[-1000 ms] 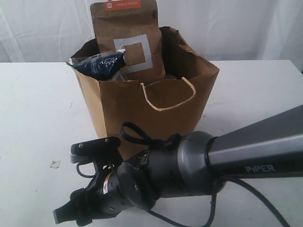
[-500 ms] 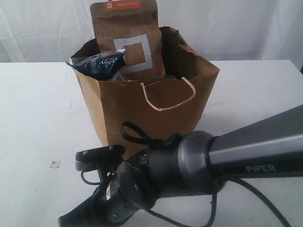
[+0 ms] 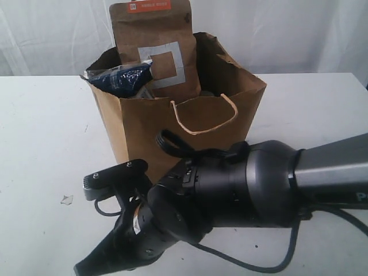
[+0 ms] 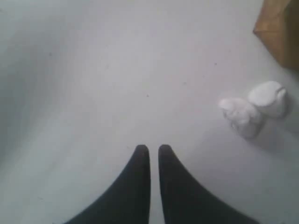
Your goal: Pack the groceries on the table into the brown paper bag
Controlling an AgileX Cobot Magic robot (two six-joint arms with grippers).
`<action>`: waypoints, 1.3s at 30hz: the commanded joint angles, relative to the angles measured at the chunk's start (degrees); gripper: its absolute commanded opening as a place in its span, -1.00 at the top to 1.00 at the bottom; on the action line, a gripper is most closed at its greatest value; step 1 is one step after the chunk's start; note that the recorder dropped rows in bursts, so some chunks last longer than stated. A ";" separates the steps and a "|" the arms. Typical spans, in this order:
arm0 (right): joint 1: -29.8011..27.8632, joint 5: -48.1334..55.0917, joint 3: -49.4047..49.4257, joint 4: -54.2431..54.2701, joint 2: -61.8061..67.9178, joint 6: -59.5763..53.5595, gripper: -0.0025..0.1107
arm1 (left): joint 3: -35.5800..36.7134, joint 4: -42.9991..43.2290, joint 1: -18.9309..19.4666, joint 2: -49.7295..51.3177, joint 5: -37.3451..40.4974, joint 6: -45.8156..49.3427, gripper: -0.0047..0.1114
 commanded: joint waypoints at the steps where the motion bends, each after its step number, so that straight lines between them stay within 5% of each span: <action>1: -0.40 3.91 -0.10 -11.60 -0.48 4.43 0.83 | 0.21 0.05 0.13 -0.27 0.09 0.00 0.92; 9: -0.40 5.73 -0.23 -27.65 -0.48 1.13 0.75 | 0.21 0.05 0.13 -0.27 0.09 0.00 0.92; 17: -0.40 3.57 -0.23 -28.32 -0.38 -10.08 0.01 | 0.21 0.05 0.13 -0.27 0.09 0.00 0.92; 34: -0.40 -1.53 -0.32 -28.32 2.59 -11.28 0.03 | 0.21 0.05 0.13 -0.27 0.09 0.00 0.92; 39: -0.40 -1.35 -0.32 -27.89 3.64 -11.05 0.19 | 0.21 0.05 0.13 -0.27 0.09 0.00 0.92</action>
